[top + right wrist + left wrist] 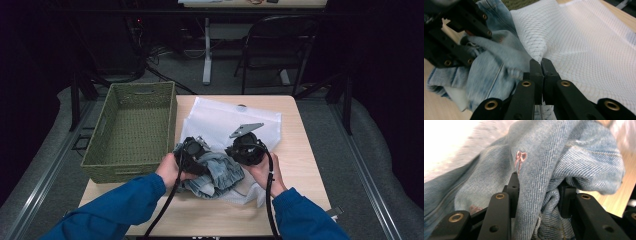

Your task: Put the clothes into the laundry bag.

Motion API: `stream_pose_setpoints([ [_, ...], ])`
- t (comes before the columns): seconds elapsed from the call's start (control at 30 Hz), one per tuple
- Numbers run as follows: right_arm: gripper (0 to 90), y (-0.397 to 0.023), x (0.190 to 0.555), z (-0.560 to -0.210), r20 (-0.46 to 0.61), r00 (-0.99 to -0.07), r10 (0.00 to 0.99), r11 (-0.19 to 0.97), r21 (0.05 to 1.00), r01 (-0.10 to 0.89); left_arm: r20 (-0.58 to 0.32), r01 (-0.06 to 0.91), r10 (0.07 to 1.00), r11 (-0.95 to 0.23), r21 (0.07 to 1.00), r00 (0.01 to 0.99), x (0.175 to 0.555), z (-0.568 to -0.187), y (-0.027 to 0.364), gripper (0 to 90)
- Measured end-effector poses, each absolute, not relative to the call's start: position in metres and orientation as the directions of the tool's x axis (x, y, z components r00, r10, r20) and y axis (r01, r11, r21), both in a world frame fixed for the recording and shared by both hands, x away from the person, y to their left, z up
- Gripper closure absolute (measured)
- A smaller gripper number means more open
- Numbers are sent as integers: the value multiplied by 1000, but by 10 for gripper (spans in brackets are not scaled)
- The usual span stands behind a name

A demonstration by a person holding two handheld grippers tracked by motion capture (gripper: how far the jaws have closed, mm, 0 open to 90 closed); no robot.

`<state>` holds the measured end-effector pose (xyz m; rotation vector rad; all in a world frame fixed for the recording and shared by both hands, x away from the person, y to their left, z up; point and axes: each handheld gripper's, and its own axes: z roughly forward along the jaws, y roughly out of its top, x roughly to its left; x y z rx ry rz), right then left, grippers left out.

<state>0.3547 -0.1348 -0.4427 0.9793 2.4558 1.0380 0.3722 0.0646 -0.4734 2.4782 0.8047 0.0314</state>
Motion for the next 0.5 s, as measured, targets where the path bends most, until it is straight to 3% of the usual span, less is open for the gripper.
stream_pose_setpoints([
  [0.23, 890, -129, 343, -425, 9, -742, 671, 469, 770, 433, -151, 621, 651, -590, 516, 744, 380, -463, 61, 635],
  [0.37, 890, -128, 339, -424, 20, -745, 667, 451, 786, 424, -174, 639, 691, -503, 582, 702, 385, -460, 58, 631],
  [0.5, 889, -132, 350, -440, 73, -724, 686, 439, 752, 492, -187, 652, 702, -484, 584, 688, 392, -488, 47, 555],
])
